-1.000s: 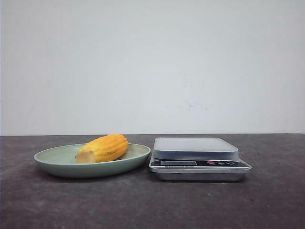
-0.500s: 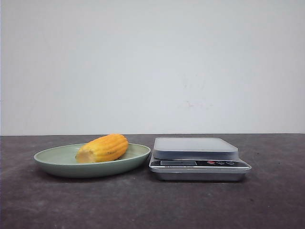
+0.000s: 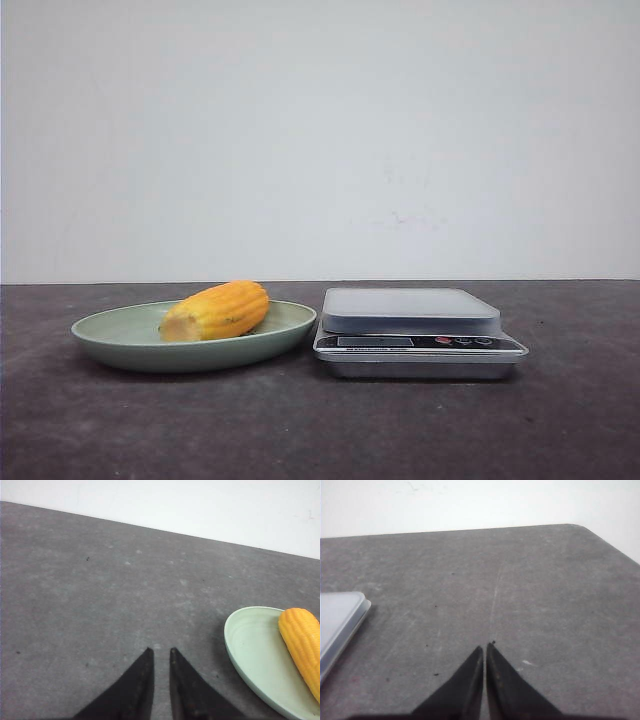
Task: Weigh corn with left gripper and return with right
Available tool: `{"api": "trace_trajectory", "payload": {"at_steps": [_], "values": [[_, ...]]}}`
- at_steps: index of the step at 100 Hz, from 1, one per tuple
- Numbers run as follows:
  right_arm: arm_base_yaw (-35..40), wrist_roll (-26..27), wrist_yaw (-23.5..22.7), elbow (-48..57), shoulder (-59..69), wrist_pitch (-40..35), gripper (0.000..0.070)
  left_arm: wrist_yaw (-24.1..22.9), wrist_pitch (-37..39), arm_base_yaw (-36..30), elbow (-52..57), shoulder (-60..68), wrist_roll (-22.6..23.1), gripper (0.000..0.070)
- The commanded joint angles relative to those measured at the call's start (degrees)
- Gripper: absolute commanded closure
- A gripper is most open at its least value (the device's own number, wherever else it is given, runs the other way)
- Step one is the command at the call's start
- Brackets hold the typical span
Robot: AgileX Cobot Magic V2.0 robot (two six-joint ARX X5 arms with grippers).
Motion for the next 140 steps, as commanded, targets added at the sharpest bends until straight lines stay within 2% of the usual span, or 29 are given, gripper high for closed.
{"api": "trace_trajectory", "payload": {"at_steps": [1, 12, 25, 34, 43, 48, 49, 53, 56, 57, 58, 60, 63, 66, 84, 97, 112, 119, 135, 140], "values": [[-0.1, 4.9, -0.5, 1.1, -0.1, 0.6, 0.0697, -0.1, 0.6, 0.0, 0.1, 0.0, -4.7, 0.0688], [0.0, 10.9, -2.8, 7.0, 0.3, 0.7, 0.0697, 0.2, 0.2, 0.0, 4.7, 0.7, -13.0, 0.0687], [0.0, 11.8, -4.2, 16.6, 3.7, -1.7, 0.0697, 1.3, -2.6, -0.1, 15.3, 4.8, -16.9, 0.0686], [0.0, 11.1, -4.7, 23.1, 7.7, -5.7, 0.0697, 2.7, -4.3, -0.1, 23.1, 10.6, -16.3, 0.0686], [0.3, 9.7, -4.7, 27.5, 10.4, -7.7, 0.0697, 6.0, -5.2, -0.1, 29.6, 16.5, -12.7, 0.0683], [0.3, 9.2, -5.2, 29.4, 11.3, -8.1, 0.0693, 8.2, -5.5, -0.1, 32.4, 19.1, -11.3, 0.0638], [0.3, 9.1, -5.5, 29.7, 11.4, -8.1, 0.0687, 8.9, -5.7, -0.1, 33.2, 19.9, -10.9, 0.0602], [0.3, 8.3, -6.5, 30.9, 11.9, -8.4, 0.061, 10.4, -6.6, -0.2, 35.5, 21.8, -10.7, 0.0455], [0.3, 8.0, -6.8, 31.7, 12.2, -8.5, 0.0497, 11.3, -7.0, -0.2, 37.1, 23.1, -10.7, 0.033], [0.3, 8.0, -7.0, 32.1, 12.4, -8.5, 0.043, 11.6, -7.2, -0.2, 37.6, 23.6, -10.6, 0.0291], [0.3, 8.0, -7.1, 32.2, 12.5, -8.5, 0.0408, 11.8, -7.3, -0.2, 38.1, 24.0, -10.6, 0.0259], [0.3, 8.0, -7.2, 32.7, 12.7, -8.4, 0.0317, 12.0, -7.7, -0.2, 39.0, 24.7, -10.6, 0.0213], [0.3, 8.0, -7.2, 33.4, 13.1, -8.1, 0.023, 12.2, -8.1, -0.2, 40.3, 25.8, -10.6, 0.0191], [0.3, 8.0, -7.6, 34.0, 13.5, -8.0, 0.0197, 12.6, -8.2, -0.2, 41.2, 26.8, -10.6, 0.0193], [0.3, 7.4, -9.1, 39.0, 15.6, -10.3, 0.0204, 14.9, -8.8, -2.8, 45.6, 33.4, -10.6, 0.0195], [0.5, 9.4, -12.2, 44.4, 19.5, -11.1, 0.0215, 15.8, -9.4, -6.4, 47.3, 39.4, -7.9, 0.0195], [1.1, 9.4, -14.4, 51.6, 25.4, -16.5, 0.0217, 15.7, -9.2, -11.5, 47.3, 46.4, -6.2, 0.0195], [1.1, 9.0, -16.7, 53.7, 28.2, -18.3, 0.0217, 15.5, -7.5, -13.4, 47.3, 49.9, -6.1, 0.0195], [1.2, 6.0, -16.7, 55.1, 32.3, -20.5, 0.0217, 15.3, -2.5, -18.8, 47.3, 58.3, -4.6, 0.0196], [1.7, 5.9, -18.3, 55.1, 33.3, -20.3, 0.0216, 14.3, -0.9, -20.3, 47.3, 60.9, -3.9, 0.0196]]}}
